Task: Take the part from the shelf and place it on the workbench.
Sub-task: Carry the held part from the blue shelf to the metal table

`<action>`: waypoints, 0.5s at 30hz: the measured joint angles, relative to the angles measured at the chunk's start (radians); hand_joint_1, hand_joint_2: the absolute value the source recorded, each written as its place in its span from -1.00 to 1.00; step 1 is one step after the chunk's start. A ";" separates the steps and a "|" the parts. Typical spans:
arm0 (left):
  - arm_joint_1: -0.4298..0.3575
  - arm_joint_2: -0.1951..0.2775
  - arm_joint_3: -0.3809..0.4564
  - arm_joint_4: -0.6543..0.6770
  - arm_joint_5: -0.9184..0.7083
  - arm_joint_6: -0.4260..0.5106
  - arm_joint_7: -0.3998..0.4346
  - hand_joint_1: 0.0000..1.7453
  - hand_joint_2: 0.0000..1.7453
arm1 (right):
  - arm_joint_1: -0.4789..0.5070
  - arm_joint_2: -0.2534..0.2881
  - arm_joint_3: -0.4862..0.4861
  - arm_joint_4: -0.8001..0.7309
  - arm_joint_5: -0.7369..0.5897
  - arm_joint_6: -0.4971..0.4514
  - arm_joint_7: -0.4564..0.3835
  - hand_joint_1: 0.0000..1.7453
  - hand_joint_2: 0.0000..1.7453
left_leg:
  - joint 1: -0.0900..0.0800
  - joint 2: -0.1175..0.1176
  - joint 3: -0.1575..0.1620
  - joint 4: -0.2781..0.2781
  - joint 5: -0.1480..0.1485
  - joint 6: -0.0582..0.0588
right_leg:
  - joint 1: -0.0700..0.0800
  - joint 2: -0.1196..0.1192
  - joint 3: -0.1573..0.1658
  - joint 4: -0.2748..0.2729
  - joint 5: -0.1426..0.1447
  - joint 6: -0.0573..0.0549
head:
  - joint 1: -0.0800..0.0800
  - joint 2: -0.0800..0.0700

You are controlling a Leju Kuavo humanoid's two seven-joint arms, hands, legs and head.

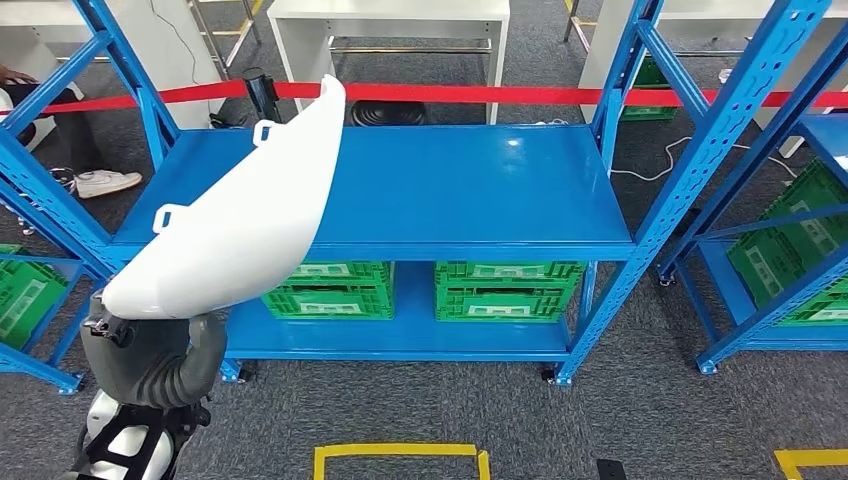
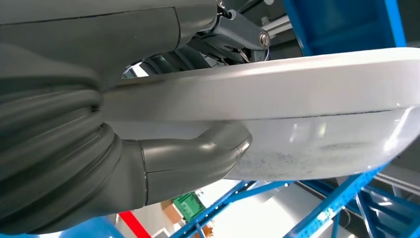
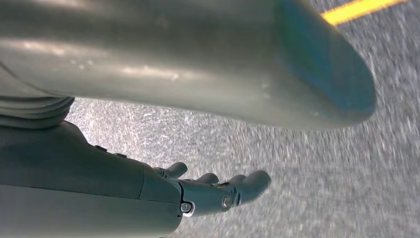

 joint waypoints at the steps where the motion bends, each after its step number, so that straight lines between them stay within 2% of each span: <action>1: 0.002 0.003 0.000 0.000 0.000 -0.001 0.000 1.00 1.00 | -0.001 -0.001 0.000 0.000 -0.002 0.021 0.001 -1.00 -1.00 | 0.002 -0.001 -0.010 0.019 -0.029 -0.005 | -0.002 -0.003 -0.012 -0.002 0.012 -0.008 | -0.001 0.000; 2: 0.004 0.006 0.000 0.001 0.000 -0.004 0.000 1.00 1.00 | -0.003 -0.001 0.000 0.000 -0.005 0.034 0.002 -1.00 -1.00 | 0.004 -0.002 -0.025 0.057 -0.075 -0.010 | -0.003 -0.005 -0.026 -0.003 0.025 -0.014 | -0.002 0.000; 4: 0.002 0.007 -0.001 0.004 -0.002 -0.017 0.000 1.00 1.00 | -0.004 -0.001 0.000 0.000 -0.009 0.037 0.000 -1.00 -1.00 | 0.006 -0.002 -0.053 0.174 -0.175 -0.019 | -0.002 -0.007 -0.057 -0.002 0.050 -0.018 | -0.005 0.000; 5: 0.000 0.006 -0.001 0.009 -0.002 -0.027 0.000 1.00 1.00 | -0.004 -0.001 0.000 0.000 -0.010 0.033 -0.001 -1.00 -1.00 | 0.007 -0.002 -0.058 0.226 -0.197 -0.021 | -0.002 -0.008 -0.072 -0.002 0.063 -0.018 | -0.005 0.000; 6: -0.004 0.004 -0.001 0.014 -0.003 -0.037 0.000 1.00 1.00 | -0.005 -0.001 -0.001 0.000 -0.009 0.028 -0.002 -1.00 -1.00 | 0.007 -0.002 -0.049 0.255 -0.193 -0.021 | -0.001 -0.009 -0.087 -0.002 0.076 -0.017 | -0.005 0.000; 7: -0.008 0.001 0.000 0.019 -0.003 -0.047 0.001 1.00 1.00 | -0.006 -0.002 -0.001 0.000 -0.004 0.024 -0.002 -1.00 -1.00 | 0.007 -0.002 -0.026 0.254 -0.171 -0.019 | 0.000 -0.009 -0.102 -0.001 0.089 -0.015 | -0.005 0.000; 8: -0.012 -0.003 0.000 0.024 -0.003 -0.054 0.001 1.00 1.00 | -0.006 -0.002 -0.001 0.000 0.002 0.020 -0.002 -1.00 -1.00 | 0.006 -0.003 0.014 0.222 -0.142 -0.015 | 0.001 -0.010 -0.117 -0.001 0.102 -0.014 | -0.005 0.000; 9: -0.015 -0.007 0.000 0.028 -0.003 -0.058 0.001 1.00 1.00 | -0.007 -0.002 -0.001 0.000 0.009 0.016 -0.002 -1.00 -1.00 | 0.005 -0.003 0.068 0.161 -0.128 -0.008 | 0.001 -0.009 -0.129 0.000 0.114 -0.011 | -0.005 0.000; 10: -0.019 -0.011 0.001 0.030 -0.004 -0.061 0.001 1.00 1.00 | -0.007 -0.002 -0.001 0.000 0.014 0.012 -0.002 -1.00 -1.00 | 0.001 -0.003 0.128 0.086 -0.132 0.000 | 0.002 -0.009 -0.138 0.000 0.125 -0.007 | -0.005 0.000; 11: -0.023 -0.014 0.002 0.033 -0.004 -0.063 0.001 1.00 1.00 | -0.007 -0.002 -0.001 0.000 0.017 0.006 -0.002 -1.00 -1.00 | -0.003 -0.004 0.172 0.023 -0.145 0.007 | 0.002 -0.009 -0.142 -0.001 0.135 -0.002 | -0.005 0.000; 12: -0.028 -0.017 0.003 0.035 -0.004 -0.064 0.001 1.00 1.00 | -0.008 -0.002 -0.001 0.000 0.019 -0.001 -0.002 -1.00 -1.00 | -0.008 -0.004 0.200 -0.022 -0.160 0.014 | 0.000 -0.009 -0.142 -0.004 0.146 0.005 | -0.006 0.000; 13: -0.032 -0.019 0.004 0.037 -0.004 -0.064 0.001 1.00 1.00 | -0.008 -0.002 -0.001 0.000 0.018 -0.011 -0.003 -1.00 -1.00 | -0.012 -0.004 0.208 -0.043 -0.164 0.020 | -0.002 -0.009 -0.142 -0.009 0.156 0.012 | -0.007 0.000; 14: -0.035 -0.022 0.004 0.039 -0.004 -0.064 0.000 1.00 1.00 | -0.008 -0.002 -0.001 0.000 0.017 -0.021 -0.005 -1.00 -1.00 | -0.012 -0.003 0.201 -0.048 -0.154 0.027 | -0.004 -0.009 -0.142 -0.015 0.168 0.020 | -0.010 0.000; 15: -0.038 -0.025 0.005 0.043 -0.003 -0.065 0.000 1.00 1.00 | -0.008 -0.003 -0.001 0.000 0.013 -0.029 -0.011 -1.00 -1.00 | -0.012 -0.002 0.193 -0.054 -0.140 0.035 | -0.005 -0.008 -0.146 -0.015 0.165 0.026 | -0.012 0.000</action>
